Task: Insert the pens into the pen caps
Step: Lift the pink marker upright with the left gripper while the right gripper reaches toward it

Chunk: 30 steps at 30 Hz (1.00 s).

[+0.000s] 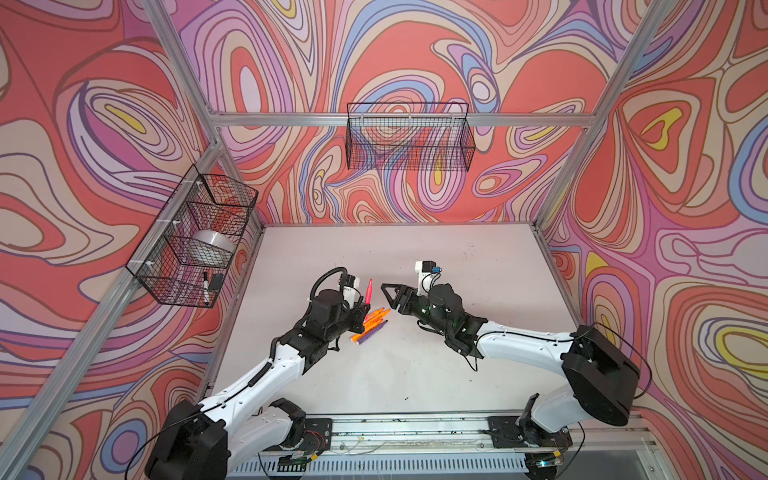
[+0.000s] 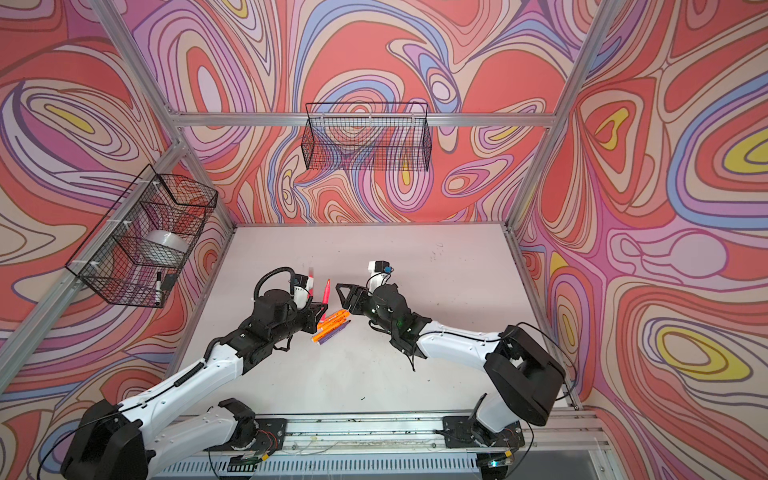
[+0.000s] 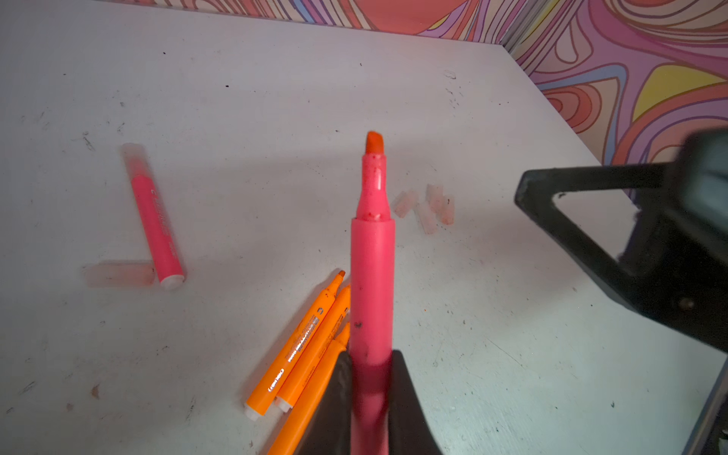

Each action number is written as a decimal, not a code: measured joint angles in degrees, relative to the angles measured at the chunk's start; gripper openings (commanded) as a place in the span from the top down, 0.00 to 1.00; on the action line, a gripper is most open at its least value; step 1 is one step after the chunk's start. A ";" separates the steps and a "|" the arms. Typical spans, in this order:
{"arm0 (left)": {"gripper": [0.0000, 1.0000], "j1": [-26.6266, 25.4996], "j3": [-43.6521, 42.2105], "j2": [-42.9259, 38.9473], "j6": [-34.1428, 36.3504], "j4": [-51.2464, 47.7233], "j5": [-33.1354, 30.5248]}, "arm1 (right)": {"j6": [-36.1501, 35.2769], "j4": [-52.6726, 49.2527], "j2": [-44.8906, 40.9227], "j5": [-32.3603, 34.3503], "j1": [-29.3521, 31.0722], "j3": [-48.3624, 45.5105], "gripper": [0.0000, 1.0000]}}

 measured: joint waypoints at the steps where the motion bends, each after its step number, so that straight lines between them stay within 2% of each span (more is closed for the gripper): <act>1: 1.00 0.00 -0.04 -0.22 -0.02 0.57 0.31 | 0.15 0.37 0.46 -0.17 0.26 0.44 0.32; 6: 1.00 0.00 -0.72 -0.33 -0.33 3.43 2.38 | 0.55 1.16 3.26 -0.79 2.10 3.28 0.34; 13: 1.00 -0.11 -0.79 -0.20 -0.74 5.46 5.05 | 1.18 1.20 8.24 -1.64 2.45 6.19 0.46; 20: 1.00 -0.15 -0.83 0.22 -0.76 6.19 6.03 | 1.22 0.76 11.04 -2.23 2.45 8.66 0.77; 25: 1.00 -0.13 -0.87 0.66 -0.74 6.54 6.03 | 0.81 -0.96 11.23 -1.22 2.05 8.76 0.93; 26: 0.99 -0.13 -0.90 0.72 -0.76 6.54 6.01 | 0.68 -1.20 11.23 -1.20 2.05 8.81 0.95; 28: 0.88 -0.13 -1.03 0.72 -0.76 6.69 5.99 | 0.68 -1.62 11.23 -1.16 2.10 9.03 0.99; 30: 0.83 -0.13 -1.09 0.72 -0.76 6.82 5.99 | 0.59 -1.88 11.23 -1.09 2.12 9.20 1.00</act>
